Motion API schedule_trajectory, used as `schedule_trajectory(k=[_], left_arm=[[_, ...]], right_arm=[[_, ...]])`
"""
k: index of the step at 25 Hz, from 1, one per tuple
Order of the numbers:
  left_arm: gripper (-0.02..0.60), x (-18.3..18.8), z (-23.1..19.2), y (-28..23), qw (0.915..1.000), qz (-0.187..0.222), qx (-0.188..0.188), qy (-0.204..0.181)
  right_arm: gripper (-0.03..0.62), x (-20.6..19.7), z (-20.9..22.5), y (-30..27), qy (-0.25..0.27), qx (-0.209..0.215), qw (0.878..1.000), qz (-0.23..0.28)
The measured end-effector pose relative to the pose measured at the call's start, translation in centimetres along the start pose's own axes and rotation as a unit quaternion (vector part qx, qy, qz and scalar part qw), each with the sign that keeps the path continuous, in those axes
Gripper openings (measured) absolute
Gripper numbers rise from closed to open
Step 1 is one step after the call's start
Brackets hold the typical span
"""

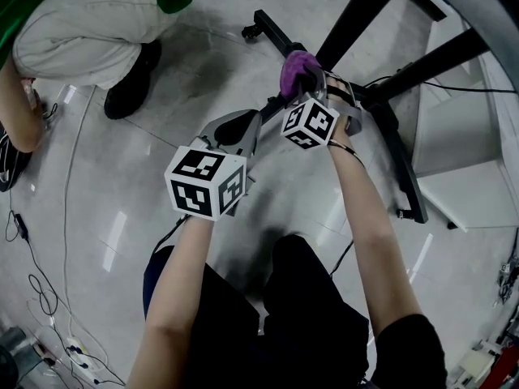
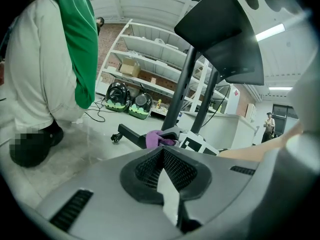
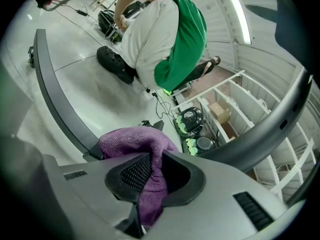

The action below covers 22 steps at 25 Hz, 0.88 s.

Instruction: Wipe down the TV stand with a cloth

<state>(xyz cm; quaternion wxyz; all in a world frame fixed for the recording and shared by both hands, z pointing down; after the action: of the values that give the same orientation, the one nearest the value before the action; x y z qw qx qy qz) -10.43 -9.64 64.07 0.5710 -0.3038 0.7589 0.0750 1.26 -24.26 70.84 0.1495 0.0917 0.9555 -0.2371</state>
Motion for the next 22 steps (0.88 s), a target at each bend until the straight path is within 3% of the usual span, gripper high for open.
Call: schedule_trajectory(k=[9,22], left_arm=[[0.006,-0.3,0.4,-0.3,0.9999,-0.006,-0.002,0.013],[0.006,-0.6,4.6,-1.6,0.9985,-0.006,-0.053,0.007]], right_arm=[[0.069,-0.2,-0.1,0.7,-0.095,0.04,0.995,-0.001],[0.069,-1.7,3.8,8.5,-0.174,-0.031,0.984,0.025]])
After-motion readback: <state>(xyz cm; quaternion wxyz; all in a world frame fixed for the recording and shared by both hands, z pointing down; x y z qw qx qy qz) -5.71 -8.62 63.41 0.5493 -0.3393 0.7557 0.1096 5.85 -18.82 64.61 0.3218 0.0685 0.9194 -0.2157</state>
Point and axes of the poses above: the fingertips, and each gripper's own axes: y backward along the fingers, z to its right, x out of its top, the point moved 4 cm from there along y, backward along the fingers, and after that the axes turned 4 degrees about z, right-handed, at the moved point
